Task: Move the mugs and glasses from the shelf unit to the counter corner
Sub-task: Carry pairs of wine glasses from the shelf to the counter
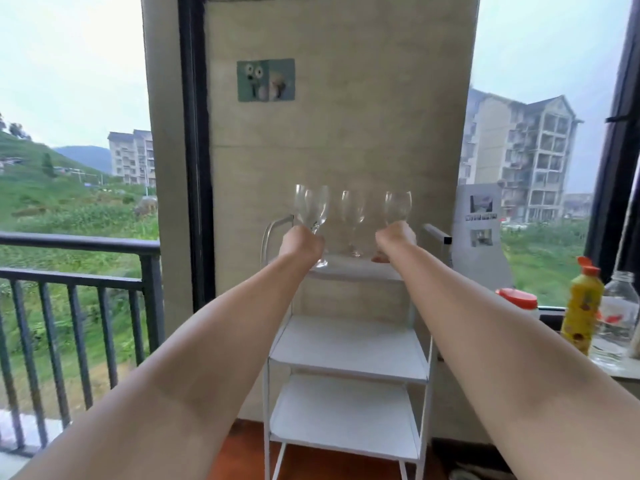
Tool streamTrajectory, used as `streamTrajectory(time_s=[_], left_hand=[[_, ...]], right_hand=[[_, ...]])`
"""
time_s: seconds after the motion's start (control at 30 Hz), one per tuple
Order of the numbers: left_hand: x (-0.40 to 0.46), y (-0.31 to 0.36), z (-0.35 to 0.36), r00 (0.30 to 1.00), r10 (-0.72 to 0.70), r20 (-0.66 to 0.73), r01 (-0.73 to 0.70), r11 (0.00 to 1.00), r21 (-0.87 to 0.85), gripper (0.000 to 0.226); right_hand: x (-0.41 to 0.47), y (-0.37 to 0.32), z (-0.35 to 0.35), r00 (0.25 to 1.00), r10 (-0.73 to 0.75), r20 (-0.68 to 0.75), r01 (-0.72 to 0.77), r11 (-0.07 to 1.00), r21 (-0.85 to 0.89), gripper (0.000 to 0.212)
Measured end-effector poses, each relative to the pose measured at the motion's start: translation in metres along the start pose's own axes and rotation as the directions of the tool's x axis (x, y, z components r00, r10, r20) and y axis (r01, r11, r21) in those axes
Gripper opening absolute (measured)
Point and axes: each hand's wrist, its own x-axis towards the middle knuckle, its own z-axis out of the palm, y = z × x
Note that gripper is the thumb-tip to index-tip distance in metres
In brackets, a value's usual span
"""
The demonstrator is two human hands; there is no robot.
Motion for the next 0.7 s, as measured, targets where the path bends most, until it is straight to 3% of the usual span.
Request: streamTrajectory(time_s=[0.1, 0.3, 0.53, 0.7], left_hand=[[0.016, -0.008, 0.002, 1.0, -0.002, -0.01, 0.002, 0.999, -0.053, 0.031], [0.023, -0.017, 0.009, 1.0, 0.023, -0.011, -0.025, 0.993, -0.117, 0.024], [0.016, -0.013, 0.007, 0.998, 0.058, -0.031, -0.06, 0.997, -0.046, 0.029], [-0.011, -0.001, 0.0, 0.995, 0.059, -0.086, -0.059, 0.998, 0.003, 0.031]], right_hand=[[0.027, 0.002, 0.01, 0.994, 0.1, 0.04, -0.107, 0.967, 0.23, 0.045], [0.044, 0.015, 0.019, 0.989, 0.144, -0.02, -0.128, 0.927, 0.352, 0.041], [0.032, 0.005, 0.011, 0.994, 0.109, 0.0, -0.106, 0.962, 0.251, 0.039], [-0.002, -0.008, 0.002, 0.998, -0.027, 0.05, 0.017, 0.981, 0.194, 0.034]])
